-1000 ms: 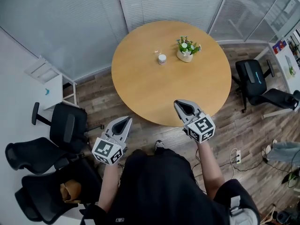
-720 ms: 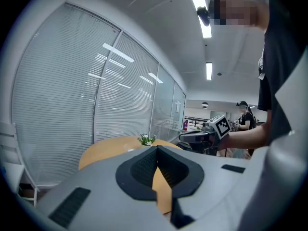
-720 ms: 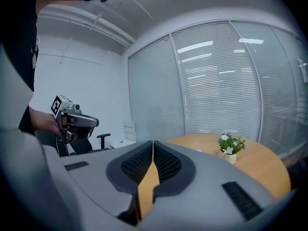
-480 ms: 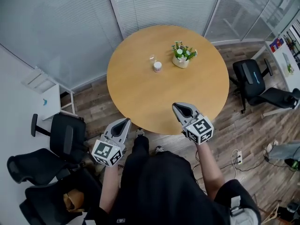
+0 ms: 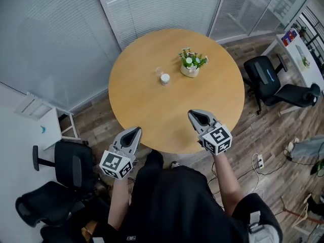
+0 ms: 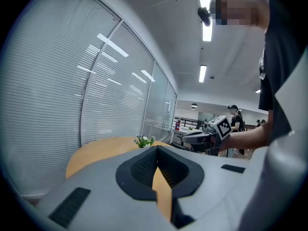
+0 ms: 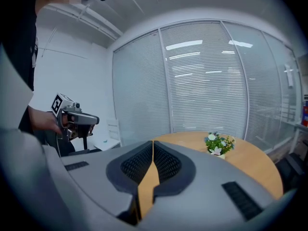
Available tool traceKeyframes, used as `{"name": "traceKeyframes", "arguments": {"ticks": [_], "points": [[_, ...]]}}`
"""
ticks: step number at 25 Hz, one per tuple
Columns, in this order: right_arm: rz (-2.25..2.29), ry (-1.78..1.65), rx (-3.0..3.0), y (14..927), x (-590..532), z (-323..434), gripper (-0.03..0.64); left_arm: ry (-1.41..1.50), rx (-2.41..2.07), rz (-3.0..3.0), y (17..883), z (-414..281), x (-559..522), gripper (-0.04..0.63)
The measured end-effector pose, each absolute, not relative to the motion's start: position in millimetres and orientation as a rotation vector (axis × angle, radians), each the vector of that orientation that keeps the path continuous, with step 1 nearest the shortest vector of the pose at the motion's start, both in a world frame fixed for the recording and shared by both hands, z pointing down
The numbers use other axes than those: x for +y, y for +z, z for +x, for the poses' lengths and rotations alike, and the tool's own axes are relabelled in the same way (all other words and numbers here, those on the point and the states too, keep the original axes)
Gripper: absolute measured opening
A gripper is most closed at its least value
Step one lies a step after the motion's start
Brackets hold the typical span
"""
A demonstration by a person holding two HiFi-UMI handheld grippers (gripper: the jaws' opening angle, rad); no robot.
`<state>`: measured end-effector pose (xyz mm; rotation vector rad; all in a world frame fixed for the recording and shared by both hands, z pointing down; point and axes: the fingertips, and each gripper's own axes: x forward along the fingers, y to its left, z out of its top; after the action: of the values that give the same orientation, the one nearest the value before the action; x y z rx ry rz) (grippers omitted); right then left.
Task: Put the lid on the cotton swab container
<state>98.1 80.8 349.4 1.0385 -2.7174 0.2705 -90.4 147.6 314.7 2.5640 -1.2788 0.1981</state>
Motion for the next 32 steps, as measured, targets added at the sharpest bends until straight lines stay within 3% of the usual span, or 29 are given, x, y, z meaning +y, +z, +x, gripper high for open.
{"name": "traceKeyframes", "arguments": {"ticks": [16, 32], "points": [[1.197, 0.264, -2.545, 368, 4, 48, 0.006, 0.223, -0.969, 2.647, 344, -133, 22, 0.005], [1.204, 0.291, -2.429, 392, 0, 16, 0.006, 0.261, -0.73, 2.658, 373, -124, -22, 0.005]]}}
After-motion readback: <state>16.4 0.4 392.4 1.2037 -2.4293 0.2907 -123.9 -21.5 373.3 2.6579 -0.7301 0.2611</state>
